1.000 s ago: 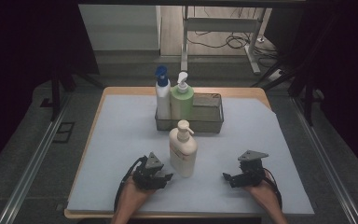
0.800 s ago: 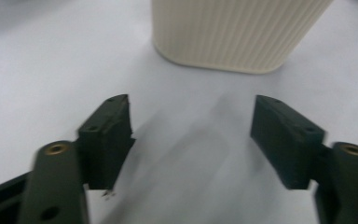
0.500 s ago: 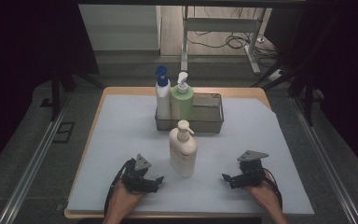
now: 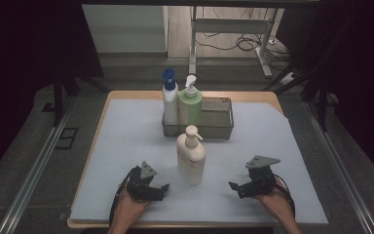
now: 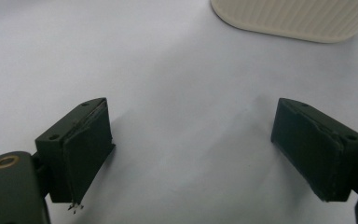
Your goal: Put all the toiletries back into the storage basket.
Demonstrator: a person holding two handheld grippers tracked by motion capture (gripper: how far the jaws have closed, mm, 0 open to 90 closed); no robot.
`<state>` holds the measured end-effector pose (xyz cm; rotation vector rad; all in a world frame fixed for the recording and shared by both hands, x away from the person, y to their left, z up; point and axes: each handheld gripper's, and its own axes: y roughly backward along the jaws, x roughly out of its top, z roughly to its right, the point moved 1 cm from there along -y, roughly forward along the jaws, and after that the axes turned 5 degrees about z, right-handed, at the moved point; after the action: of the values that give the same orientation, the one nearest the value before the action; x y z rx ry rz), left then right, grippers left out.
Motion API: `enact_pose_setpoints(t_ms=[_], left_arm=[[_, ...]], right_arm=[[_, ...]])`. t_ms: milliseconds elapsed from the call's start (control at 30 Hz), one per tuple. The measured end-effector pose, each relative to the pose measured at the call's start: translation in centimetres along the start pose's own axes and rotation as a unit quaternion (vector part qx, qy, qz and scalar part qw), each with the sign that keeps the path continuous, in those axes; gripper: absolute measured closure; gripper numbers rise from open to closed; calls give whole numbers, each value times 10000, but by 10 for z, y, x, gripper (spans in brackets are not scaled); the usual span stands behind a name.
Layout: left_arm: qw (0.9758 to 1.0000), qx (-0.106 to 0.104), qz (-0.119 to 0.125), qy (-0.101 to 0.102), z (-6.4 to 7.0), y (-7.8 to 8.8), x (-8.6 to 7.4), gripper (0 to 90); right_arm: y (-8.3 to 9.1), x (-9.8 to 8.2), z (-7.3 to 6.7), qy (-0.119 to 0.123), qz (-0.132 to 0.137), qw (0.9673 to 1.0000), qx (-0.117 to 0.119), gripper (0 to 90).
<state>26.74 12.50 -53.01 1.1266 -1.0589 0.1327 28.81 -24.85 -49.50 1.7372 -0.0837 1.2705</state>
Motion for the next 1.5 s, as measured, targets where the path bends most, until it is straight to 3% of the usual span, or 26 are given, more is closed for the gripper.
enact_pose_setpoints(t_ms=[800,1233,1500], left_arm=[[10000,11,23,17,0,0,-1,120],[10000,13,25,16,0,0,-1,120],[10000,13,28,16,0,0,-1,121]], right_arm=[[-2,44,-35,87,277,9985,461,28],[-8,69,-56,265,383,9973,576,67],[-15,84,-67,216,396,9971,607,85]])
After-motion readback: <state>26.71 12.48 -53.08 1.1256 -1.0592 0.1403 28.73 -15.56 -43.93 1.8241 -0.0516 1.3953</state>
